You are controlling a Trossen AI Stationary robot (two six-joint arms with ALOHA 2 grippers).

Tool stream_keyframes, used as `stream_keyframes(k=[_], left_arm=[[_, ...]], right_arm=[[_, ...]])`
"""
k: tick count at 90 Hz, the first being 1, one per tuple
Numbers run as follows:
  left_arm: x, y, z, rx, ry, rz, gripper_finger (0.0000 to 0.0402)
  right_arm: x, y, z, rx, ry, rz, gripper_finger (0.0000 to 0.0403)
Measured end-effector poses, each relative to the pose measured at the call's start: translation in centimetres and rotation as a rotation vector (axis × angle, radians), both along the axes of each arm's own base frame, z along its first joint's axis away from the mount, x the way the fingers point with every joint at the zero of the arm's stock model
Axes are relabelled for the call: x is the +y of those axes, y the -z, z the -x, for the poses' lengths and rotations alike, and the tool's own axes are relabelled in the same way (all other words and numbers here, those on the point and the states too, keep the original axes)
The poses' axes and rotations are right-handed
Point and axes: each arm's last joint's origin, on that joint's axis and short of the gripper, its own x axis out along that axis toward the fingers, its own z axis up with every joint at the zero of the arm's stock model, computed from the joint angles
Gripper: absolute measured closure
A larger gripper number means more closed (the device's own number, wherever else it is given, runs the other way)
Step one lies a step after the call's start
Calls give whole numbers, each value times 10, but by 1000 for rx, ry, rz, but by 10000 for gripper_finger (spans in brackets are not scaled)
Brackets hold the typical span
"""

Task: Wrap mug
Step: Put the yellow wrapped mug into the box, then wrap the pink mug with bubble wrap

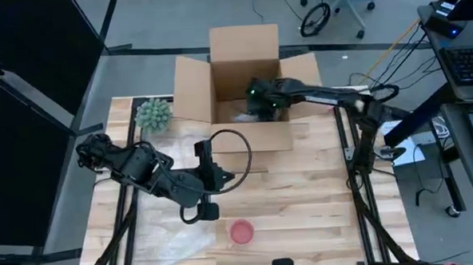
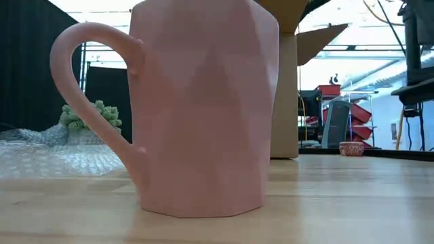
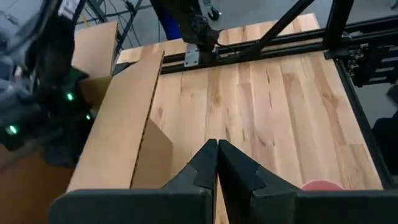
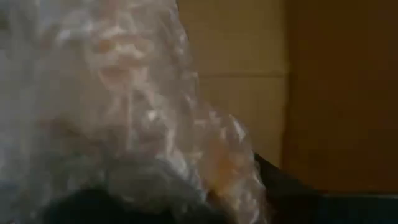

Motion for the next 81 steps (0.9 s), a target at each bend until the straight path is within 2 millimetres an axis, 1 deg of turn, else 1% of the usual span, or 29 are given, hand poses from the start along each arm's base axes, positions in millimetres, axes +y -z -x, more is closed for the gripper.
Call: stream_keyframes(k=[8, 16, 27, 33, 43, 47, 50, 60, 70, 81], left_arm=[[-1, 2, -2, 3, -2, -3, 402], [-2, 3, -3, 8, -2, -5, 402], [-2, 5, -5, 13, -2, -11, 402], [-2, 6, -4, 23, -3, -14, 402], [-1, 7, -3, 39, -7, -17, 402], [-2, 7, -3, 36, -7, -16, 402], [-2, 7, -3, 36, -7, -16, 402], [-1, 7, -3, 41, -3, -23, 402], [-1, 8, -2, 58, -4, -31, 402], [-1, 8, -2, 54, -4, -29, 402]], right_arm=[[-2, 19, -3, 56, 8, -47, 377], [-8, 41, -10, 70, 32, -73, 342], [-12, 41, -8, 66, 54, -85, 272], [-12, 43, -8, 44, 64, -123, 231], [-10, 34, -4, 43, 73, -169, 166], [-9, 27, -3, 61, 76, -178, 144], [-9, 17, -3, 64, 80, -182, 130], [-10, -26, -4, 6, 87, -156, 96], [-9, -65, -4, -104, 80, -128, 80], [-7, -107, 0, -227, 68, -72, 77]])
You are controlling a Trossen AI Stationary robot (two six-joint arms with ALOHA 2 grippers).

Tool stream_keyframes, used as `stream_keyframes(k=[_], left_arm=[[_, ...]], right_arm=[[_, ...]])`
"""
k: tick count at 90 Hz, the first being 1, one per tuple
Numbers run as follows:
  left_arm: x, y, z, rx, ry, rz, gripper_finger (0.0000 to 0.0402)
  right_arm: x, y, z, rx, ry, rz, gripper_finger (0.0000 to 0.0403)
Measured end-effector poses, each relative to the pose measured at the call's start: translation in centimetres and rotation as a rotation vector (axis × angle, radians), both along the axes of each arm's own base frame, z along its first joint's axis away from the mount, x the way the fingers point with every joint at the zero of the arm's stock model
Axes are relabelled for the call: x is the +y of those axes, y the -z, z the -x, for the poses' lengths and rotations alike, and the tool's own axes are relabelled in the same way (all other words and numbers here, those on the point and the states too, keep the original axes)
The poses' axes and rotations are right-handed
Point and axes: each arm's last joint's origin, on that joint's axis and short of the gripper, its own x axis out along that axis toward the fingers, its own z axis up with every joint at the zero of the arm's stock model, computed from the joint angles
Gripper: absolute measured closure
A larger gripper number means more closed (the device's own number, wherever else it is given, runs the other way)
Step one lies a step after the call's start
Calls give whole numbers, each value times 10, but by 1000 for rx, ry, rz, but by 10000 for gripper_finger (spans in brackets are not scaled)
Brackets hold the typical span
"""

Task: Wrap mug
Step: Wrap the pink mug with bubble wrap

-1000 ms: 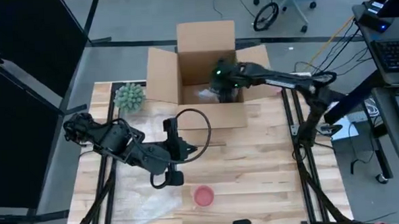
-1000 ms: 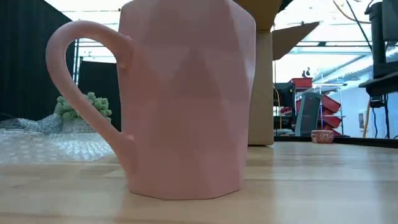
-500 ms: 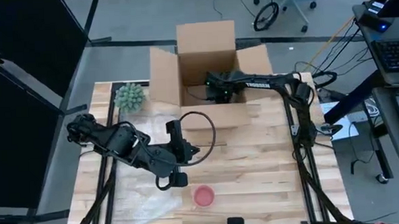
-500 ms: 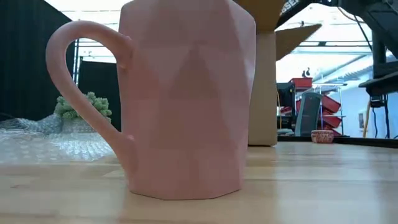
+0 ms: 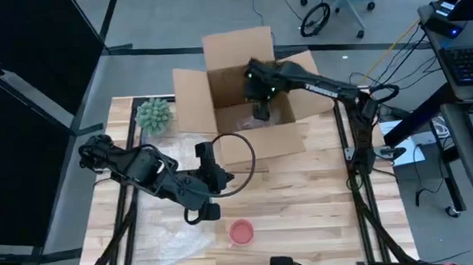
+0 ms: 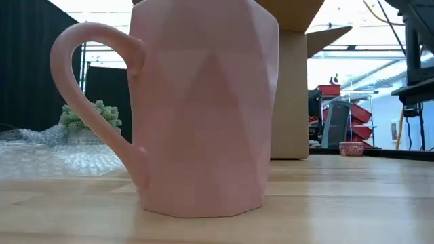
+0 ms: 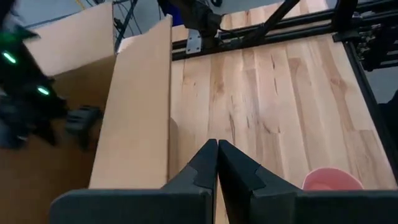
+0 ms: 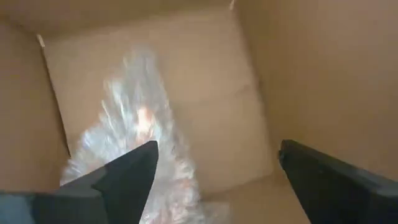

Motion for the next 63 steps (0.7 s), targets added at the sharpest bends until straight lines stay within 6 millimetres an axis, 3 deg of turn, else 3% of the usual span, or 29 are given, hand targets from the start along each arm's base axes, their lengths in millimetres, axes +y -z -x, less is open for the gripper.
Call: stream_keyframes(k=[17, 27, 48, 63], left_arm=[[0, 0, 0, -5, -14, 18, 402], [0, 1, 1, 7, -31, 32, 402], [-3, 25, -5, 60, -84, 57, 402], [-15, 49, -8, 87, -124, 102, 402]], right_arm=[[8, -32, 10, -121, -13, -7, 77], [24, -55, 20, -225, -47, -62, 77], [102, -139, 51, -622, -280, 41, 80], [147, -157, 75, -672, -380, -9, 80]])
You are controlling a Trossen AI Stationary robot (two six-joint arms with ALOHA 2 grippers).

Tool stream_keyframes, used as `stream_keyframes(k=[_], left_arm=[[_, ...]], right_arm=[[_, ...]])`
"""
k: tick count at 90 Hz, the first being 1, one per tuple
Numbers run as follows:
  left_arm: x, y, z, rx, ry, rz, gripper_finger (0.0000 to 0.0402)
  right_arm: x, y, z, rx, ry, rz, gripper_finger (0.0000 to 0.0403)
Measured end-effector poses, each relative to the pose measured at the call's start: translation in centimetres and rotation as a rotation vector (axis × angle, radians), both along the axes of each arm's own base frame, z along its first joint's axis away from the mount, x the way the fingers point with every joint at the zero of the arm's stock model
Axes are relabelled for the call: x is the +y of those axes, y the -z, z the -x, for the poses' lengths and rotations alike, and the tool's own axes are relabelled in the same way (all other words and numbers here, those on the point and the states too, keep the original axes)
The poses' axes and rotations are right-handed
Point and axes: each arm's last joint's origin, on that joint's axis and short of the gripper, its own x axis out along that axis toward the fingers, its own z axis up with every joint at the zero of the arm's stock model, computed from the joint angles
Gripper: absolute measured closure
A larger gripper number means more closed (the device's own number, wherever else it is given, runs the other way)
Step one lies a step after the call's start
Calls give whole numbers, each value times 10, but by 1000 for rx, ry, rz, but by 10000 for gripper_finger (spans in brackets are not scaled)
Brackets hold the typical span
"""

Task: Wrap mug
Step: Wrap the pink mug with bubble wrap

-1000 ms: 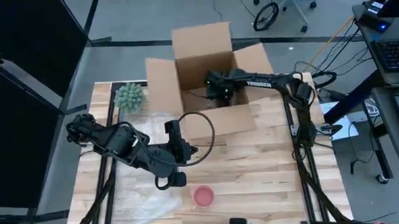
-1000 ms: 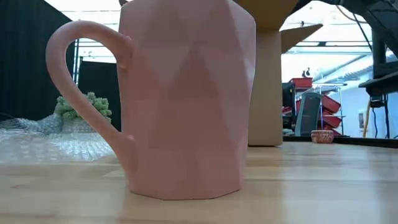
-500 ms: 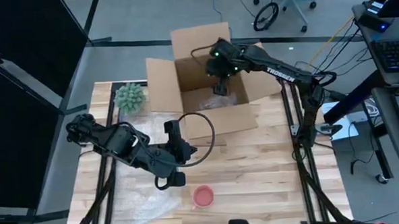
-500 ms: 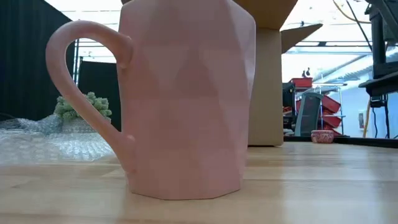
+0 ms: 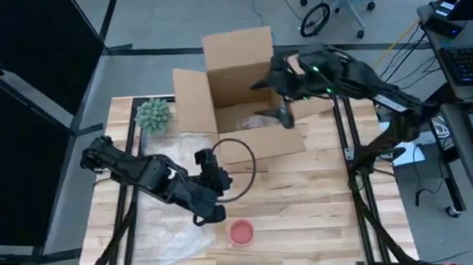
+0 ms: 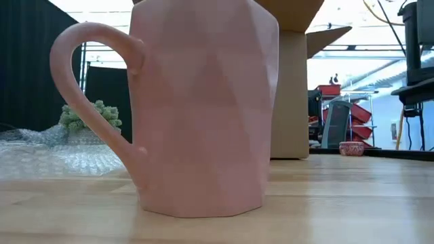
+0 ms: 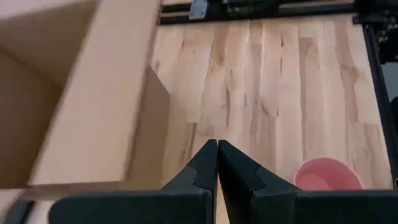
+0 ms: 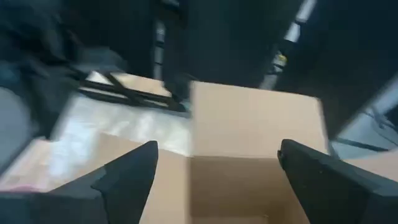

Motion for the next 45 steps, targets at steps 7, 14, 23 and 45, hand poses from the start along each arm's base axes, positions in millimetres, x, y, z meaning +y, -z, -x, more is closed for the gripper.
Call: stream_keyframes(k=[7, 14, 23, 45], left_arm=[[-10, 11, -1, -8, 1, 23, 402], [-18, 20, 1, -4, -5, 42, 402], [-29, 30, 4, -6, -17, 71, 402], [-45, 49, 15, 2, -127, 181, 402]], right_arm=[[18, 6, 1, 27, -53, -29, 80], [36, 17, -2, 64, -114, -39, 80], [53, 29, -9, 82, -160, -64, 80], [106, 54, -14, 142, -195, -98, 80]])
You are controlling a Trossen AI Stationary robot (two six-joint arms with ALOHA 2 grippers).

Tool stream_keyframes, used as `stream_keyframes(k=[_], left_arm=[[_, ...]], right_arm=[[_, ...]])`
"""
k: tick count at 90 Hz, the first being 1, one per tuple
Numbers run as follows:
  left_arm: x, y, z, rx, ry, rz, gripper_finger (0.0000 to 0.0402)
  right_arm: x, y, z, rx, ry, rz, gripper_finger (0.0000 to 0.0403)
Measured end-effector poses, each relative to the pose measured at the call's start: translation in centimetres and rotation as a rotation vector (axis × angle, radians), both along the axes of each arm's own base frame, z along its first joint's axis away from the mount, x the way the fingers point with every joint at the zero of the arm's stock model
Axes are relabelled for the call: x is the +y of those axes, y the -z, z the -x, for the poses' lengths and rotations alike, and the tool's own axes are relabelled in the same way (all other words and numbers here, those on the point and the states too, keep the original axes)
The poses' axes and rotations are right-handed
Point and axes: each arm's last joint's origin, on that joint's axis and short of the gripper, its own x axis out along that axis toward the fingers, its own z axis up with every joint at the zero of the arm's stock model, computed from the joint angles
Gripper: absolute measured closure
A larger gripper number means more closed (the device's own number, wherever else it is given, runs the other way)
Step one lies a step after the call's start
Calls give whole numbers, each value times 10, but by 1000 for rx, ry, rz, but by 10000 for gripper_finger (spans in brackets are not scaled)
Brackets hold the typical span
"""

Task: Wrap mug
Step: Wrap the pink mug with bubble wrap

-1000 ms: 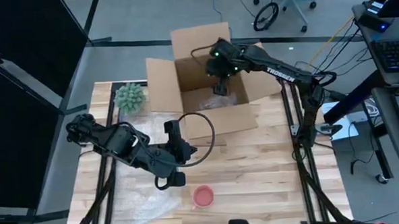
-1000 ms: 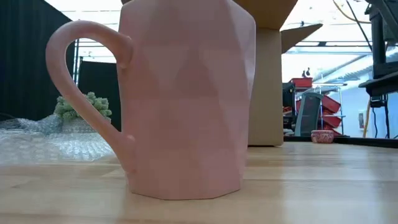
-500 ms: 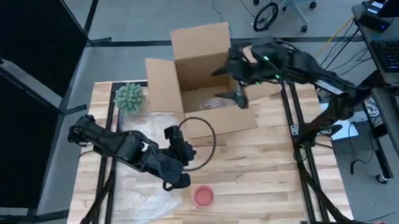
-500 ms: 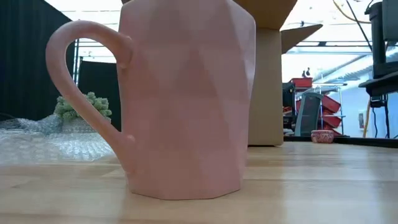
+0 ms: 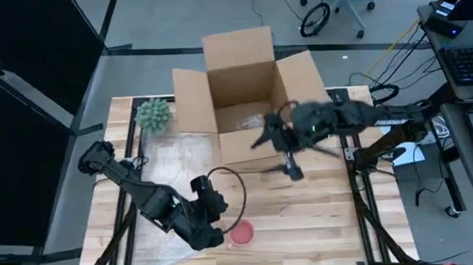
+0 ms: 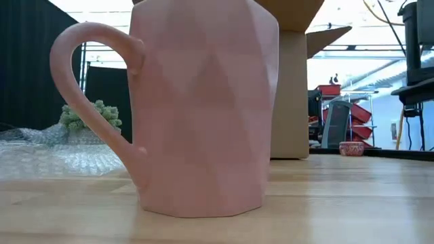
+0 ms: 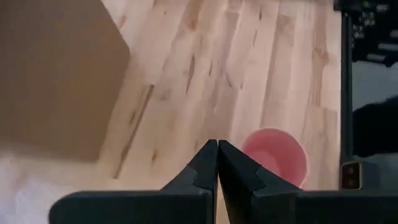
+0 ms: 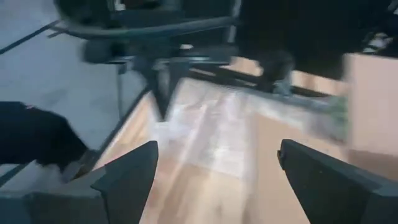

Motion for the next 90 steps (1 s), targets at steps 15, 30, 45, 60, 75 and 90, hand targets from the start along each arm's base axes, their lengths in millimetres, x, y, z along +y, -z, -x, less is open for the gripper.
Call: stream_keyframes(k=[15, 30, 45, 60, 75, 90], left_arm=[[-11, 15, 9, 21, -62, 55, 402], [-14, 37, 15, 62, -154, 123, 402], [-20, 63, 23, 120, -218, 190, 402], [-19, 97, 32, 166, -299, 200, 402], [-18, 133, 45, 247, -349, 229, 402], [-21, 164, 58, 255, -339, 273, 402]], right_arm=[[42, 16, 9, 48, -10, 12, 80], [80, 50, 18, 160, -23, -54, 80], [110, 107, 20, 269, 19, -190, 80], [125, 161, 4, 250, 74, -285, 80], [130, 184, -29, 144, 127, -294, 80], [130, 195, -71, 213, 182, -219, 82]])
